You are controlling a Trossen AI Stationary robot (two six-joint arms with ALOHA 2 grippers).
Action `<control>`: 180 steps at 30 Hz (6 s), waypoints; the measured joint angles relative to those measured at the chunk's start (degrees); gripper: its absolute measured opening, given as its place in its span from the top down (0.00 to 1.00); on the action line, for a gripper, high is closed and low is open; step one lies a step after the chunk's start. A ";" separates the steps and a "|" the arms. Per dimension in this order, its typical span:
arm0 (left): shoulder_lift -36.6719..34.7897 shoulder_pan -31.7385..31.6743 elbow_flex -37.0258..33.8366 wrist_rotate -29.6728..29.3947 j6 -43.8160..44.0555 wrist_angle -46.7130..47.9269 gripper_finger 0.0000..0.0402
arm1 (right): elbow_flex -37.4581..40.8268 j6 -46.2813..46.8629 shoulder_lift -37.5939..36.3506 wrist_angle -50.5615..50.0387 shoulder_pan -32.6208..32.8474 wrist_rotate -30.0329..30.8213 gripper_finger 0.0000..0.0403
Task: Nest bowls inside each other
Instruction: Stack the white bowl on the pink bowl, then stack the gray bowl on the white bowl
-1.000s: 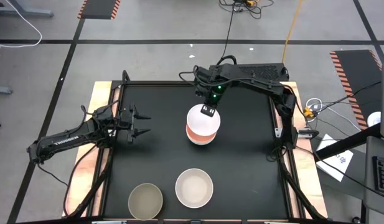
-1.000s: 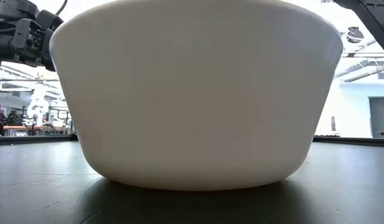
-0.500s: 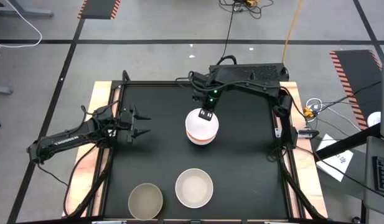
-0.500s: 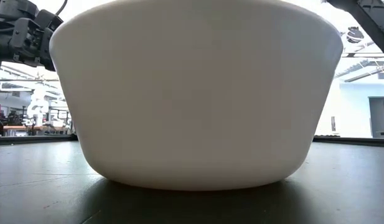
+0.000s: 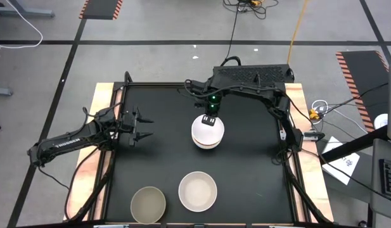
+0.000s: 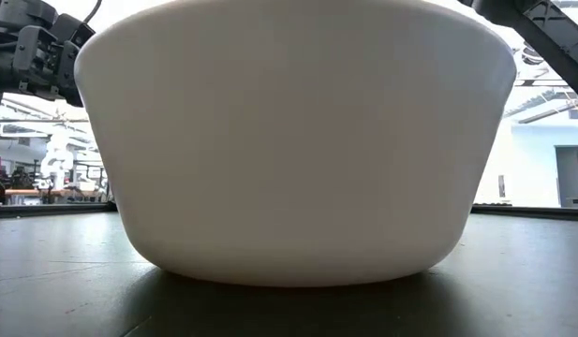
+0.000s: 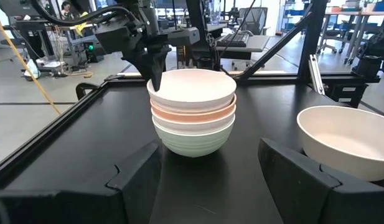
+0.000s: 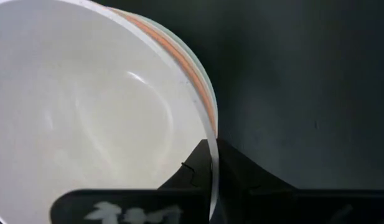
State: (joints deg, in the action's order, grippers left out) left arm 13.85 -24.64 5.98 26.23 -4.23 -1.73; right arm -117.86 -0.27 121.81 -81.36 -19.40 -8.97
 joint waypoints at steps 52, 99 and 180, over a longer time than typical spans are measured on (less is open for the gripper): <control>0.00 0.00 0.00 0.93 -0.22 0.25 0.34 | 4.66 4.14 -0.60 6.75 2.34 -1.54 0.90; 0.02 0.02 -0.04 1.19 -1.51 1.49 0.34 | 76.12 11.63 -70.70 61.18 -0.34 -6.69 0.99; 30.17 50.37 4.01 -22.87 26.46 -13.33 0.34 | 117.00 12.91 -94.98 100.43 12.83 -12.17 1.00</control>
State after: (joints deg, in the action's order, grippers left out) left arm 44.02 25.73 9.99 3.36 22.23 -15.05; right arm -0.86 12.64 26.83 19.07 -6.57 -21.15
